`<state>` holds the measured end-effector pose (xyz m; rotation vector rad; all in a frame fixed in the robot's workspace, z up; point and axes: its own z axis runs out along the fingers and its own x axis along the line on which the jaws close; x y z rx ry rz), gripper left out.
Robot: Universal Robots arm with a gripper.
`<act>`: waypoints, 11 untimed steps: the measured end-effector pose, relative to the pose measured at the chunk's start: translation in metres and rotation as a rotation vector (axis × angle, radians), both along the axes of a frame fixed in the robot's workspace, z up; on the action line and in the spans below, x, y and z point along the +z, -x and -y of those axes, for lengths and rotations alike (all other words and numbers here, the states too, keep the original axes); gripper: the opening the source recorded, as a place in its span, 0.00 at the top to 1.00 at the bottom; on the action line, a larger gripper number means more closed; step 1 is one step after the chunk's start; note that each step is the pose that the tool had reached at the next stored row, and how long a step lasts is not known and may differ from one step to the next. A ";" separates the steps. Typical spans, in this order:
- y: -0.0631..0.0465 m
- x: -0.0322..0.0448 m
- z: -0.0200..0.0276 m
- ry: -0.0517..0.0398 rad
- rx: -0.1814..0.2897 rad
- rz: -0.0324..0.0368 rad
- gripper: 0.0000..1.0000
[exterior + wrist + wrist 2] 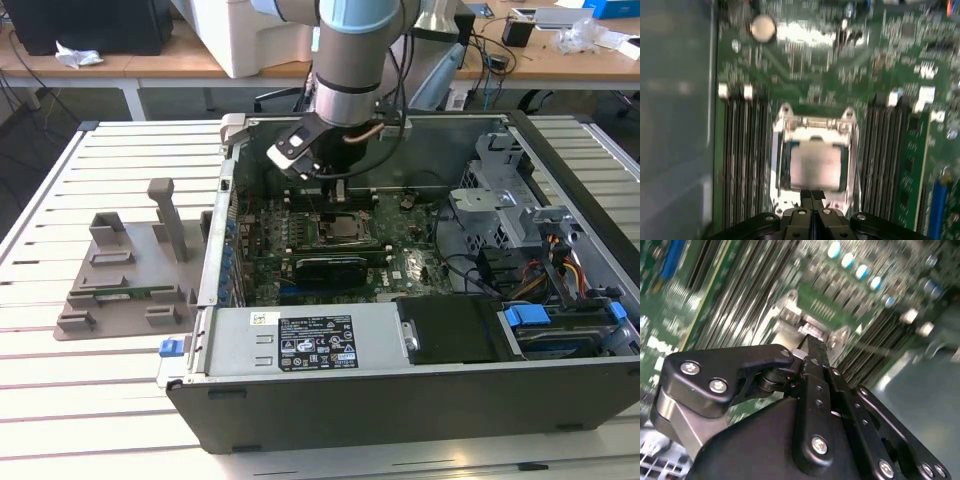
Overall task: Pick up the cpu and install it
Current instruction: 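Close the cpu cover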
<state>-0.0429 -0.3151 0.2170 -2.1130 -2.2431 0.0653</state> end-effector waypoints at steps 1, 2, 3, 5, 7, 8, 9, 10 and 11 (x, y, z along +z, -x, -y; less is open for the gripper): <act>0.004 -0.0019 0.0000 0.0001 0.000 0.0000 0.89; 0.006 -0.0038 0.0000 0.0000 0.000 0.0000 0.89; 0.008 -0.0062 0.0000 -0.0001 0.000 0.0000 0.89; 0.009 -0.0085 0.0000 0.0000 0.000 0.0001 0.89; 0.009 -0.0090 0.0000 0.0002 0.000 -0.0001 0.89; 0.008 -0.0091 0.0000 -0.0003 0.000 0.0000 0.89; 0.007 -0.0091 0.0000 -0.0015 0.000 0.0001 0.89; 0.006 -0.0092 -0.0001 -0.0031 0.000 0.0002 0.89; 0.004 -0.0091 0.0000 -0.0056 0.000 0.0001 0.89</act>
